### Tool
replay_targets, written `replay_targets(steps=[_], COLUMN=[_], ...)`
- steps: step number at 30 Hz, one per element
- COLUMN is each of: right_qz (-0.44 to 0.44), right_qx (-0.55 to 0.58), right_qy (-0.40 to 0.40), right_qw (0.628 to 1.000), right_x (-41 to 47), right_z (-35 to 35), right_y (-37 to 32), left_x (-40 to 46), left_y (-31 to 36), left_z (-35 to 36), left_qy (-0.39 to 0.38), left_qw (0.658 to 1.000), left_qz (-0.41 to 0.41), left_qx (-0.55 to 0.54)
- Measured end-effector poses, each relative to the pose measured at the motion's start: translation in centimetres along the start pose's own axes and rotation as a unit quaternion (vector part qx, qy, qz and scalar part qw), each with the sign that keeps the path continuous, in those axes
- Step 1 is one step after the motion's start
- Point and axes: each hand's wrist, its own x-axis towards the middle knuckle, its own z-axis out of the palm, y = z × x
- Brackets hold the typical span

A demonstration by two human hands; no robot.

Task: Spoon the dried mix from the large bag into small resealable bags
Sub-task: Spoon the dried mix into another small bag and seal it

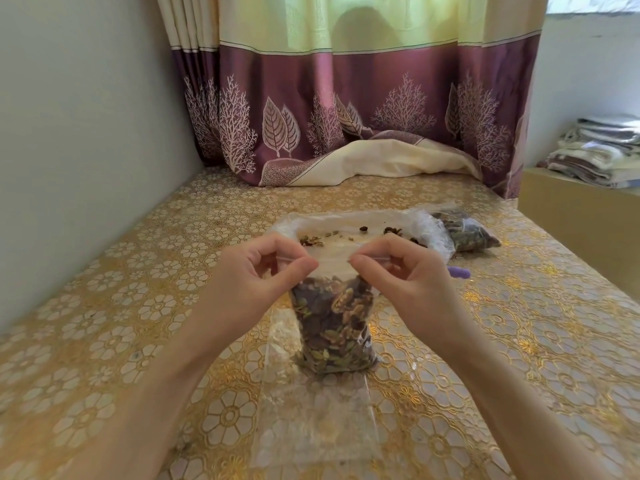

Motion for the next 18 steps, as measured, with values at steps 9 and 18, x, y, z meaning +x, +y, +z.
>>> replay_targets(steps=[9,18], right_qz=[-0.006,-0.013], right_qx=[0.014,-0.014], right_qy=[-0.004,0.017], right_qw=[1.0,1.0], right_x=[0.0,0.1], right_z=[0.3,0.7], right_y=[-0.3,-0.2], left_x=[0.0,-0.2], left_y=[0.4,0.4], left_z=[0.5,1.1], left_qy=[-0.004,0.016], left_qw=[1.0,0.996], left_qz=[0.006,0.031], left_qx=[0.02,0.082])
